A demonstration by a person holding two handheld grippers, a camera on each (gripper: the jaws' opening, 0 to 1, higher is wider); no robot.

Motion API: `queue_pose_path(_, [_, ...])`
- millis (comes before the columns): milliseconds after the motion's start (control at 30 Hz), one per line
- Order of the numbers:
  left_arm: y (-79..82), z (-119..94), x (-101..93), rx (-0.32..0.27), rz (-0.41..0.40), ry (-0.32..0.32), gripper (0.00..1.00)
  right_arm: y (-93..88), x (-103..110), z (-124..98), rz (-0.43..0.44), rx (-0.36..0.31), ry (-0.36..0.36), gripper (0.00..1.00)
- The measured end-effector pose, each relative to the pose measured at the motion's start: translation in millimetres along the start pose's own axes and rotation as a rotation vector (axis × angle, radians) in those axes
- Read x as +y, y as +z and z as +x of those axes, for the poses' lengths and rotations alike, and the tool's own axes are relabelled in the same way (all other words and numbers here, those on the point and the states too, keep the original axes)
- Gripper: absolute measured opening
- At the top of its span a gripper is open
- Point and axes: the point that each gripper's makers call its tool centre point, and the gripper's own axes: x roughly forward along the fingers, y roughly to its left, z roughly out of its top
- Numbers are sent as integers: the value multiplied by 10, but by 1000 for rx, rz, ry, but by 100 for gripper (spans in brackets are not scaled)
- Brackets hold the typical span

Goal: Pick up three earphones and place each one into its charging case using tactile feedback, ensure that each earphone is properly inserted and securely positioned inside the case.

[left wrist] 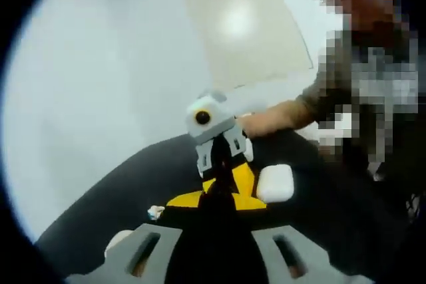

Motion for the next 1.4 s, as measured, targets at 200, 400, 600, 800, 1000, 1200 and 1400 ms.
queue_pose_path(200, [-57, -82, 48, 26, -51, 10, 17, -33, 0, 29, -5, 0, 1, 18])
queue_pose_path(400, [-118, -54, 25, 53, -14, 12, 19, -20, -5, 38, -18, -9, -2, 18])
queue_pose_path(600, [-143, -52, 52, 62, -17, 27, 19, 12, -24, 41, -31, -23, -14, 28])
queue_pose_path(800, [-234, -21, 81, 94, -28, 41, 22, 34, -101, 19, -75, -16, -53, 34])
queue_pose_path(1000, [-246, -115, 266, 118, -32, 119, 21, 82, -225, -179, -143, 3, -147, 41])
queue_pose_path(1200, [-10, -321, 554, 5, -116, 246, 19, 323, -296, -196, -70, -102, -188, 41])
queue_pose_path(1400, [101, -634, 966, -104, -231, 456, 19, 193, -248, -68, -117, -21, -185, 41])
